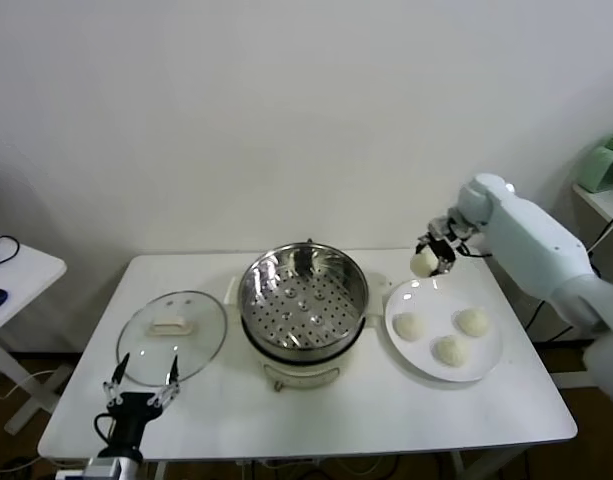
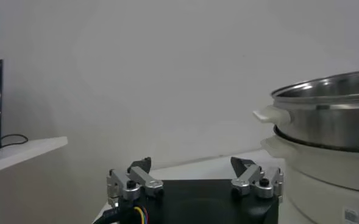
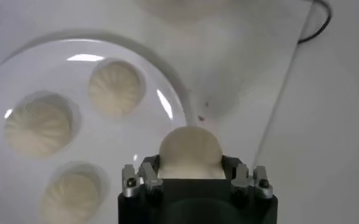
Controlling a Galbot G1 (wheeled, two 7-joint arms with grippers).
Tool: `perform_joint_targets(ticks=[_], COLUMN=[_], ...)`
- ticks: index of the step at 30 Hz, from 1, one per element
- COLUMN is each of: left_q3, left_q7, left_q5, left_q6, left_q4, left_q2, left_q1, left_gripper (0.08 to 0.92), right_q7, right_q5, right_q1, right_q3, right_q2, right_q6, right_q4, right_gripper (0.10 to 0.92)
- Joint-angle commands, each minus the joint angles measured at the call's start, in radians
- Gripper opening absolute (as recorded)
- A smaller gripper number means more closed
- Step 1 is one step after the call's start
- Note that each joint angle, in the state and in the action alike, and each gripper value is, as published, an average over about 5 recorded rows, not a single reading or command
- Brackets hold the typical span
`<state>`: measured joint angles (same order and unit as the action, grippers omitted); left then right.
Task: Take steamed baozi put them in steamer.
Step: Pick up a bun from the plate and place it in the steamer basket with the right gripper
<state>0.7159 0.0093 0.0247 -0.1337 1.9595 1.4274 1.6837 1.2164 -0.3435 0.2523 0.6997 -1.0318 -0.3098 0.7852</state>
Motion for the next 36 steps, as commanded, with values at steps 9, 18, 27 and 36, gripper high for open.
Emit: perform_joint_targets(ticks=[9,18,27,36], left_q3=[-0.008,-0.011,-0.013,-0.013], left_q7=[0.004,0.008,0.015,0.02], left_q5=[-0.013,-0.019,-0.022,-0.018], left_q6=[0.005,0.015,0.023,0.027], left_q4=[0.014,0.037,0.059,0.056], left_q2=[0.0,0.009,0.027,0.036], left_q1=[0.005,0.011,0.01,0.004], left_gripper=[0.823,0.823,0.823,0.823], right_q7=[0.016,-0.01,-0.034,-0.043], right_q5=[0.016,-0.167,-0.354,-0.411], right_q1=[0.28,0.162,0.041,-0.029], right_q3=[0.27,0.247,0.194,0.176], right_q2=[-0.1,-0.249,-0.344,-0.363], right_q6=[-0.125,-0.188,-0.258,-0.281], right_q4=[0.459,0.477,0.329,0.263], right_gripper=[0.67,0.67,0.67,0.673])
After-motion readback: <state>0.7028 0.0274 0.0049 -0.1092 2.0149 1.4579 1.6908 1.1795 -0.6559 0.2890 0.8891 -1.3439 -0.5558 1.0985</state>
